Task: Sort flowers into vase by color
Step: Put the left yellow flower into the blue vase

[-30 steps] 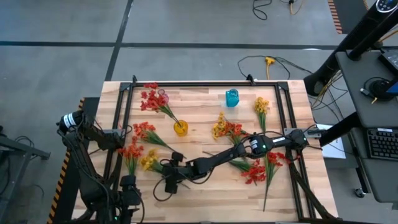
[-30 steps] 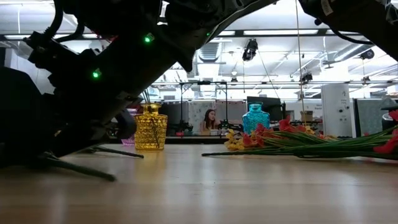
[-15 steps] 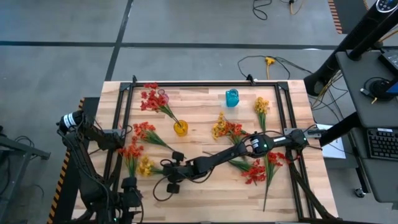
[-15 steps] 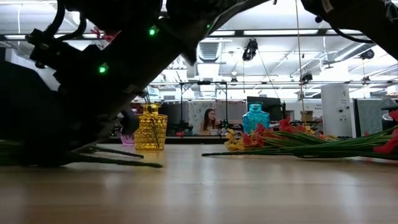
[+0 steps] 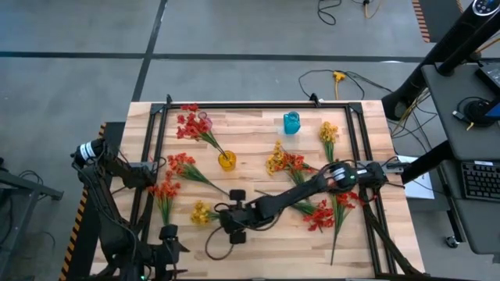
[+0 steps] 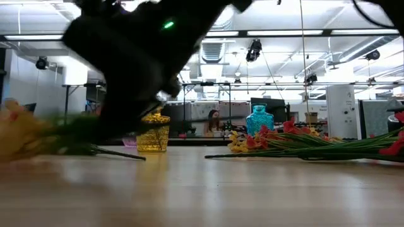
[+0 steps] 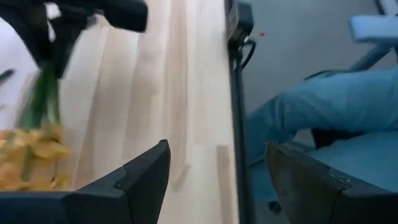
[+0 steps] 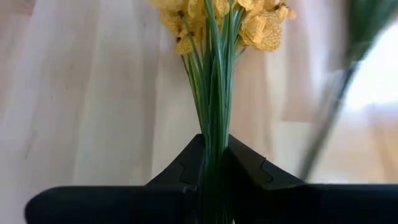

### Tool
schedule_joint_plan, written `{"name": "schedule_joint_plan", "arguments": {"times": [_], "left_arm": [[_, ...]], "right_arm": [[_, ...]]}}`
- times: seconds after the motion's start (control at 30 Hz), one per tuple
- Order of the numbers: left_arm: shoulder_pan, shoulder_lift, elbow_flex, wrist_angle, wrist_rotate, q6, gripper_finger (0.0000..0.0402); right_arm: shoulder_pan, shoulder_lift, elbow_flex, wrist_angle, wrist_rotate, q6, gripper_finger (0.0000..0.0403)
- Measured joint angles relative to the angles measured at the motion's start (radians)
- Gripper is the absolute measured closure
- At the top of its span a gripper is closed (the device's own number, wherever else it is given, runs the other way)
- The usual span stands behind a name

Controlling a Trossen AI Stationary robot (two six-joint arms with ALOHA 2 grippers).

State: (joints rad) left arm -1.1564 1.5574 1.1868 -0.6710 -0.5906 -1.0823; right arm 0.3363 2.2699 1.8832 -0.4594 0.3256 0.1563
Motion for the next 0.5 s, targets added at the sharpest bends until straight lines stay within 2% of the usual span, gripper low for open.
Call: {"name": "schedule_joint_plan", "arguments": {"times": [0.23,0.4,0.5], "left_arm": [[0.029,0.000,0.082,-0.021,-0.035,0.044,0.0155],[0.065,0.000,0.144,-0.034,-0.269,0.140,0.0155],[0.097,0.001,0.170,-0.028,-0.354,0.221,0.0155]], "right_arm": [[0.003,-0.335,-0.411,0.273,-0.015,-0.100,0.0364],[0.004,-0.556,-0.667,0.455,-0.021,-0.189,0.0364],[-0.004,-0.658,-0.799,0.568,-0.051,-0.249,0.0365]]}}
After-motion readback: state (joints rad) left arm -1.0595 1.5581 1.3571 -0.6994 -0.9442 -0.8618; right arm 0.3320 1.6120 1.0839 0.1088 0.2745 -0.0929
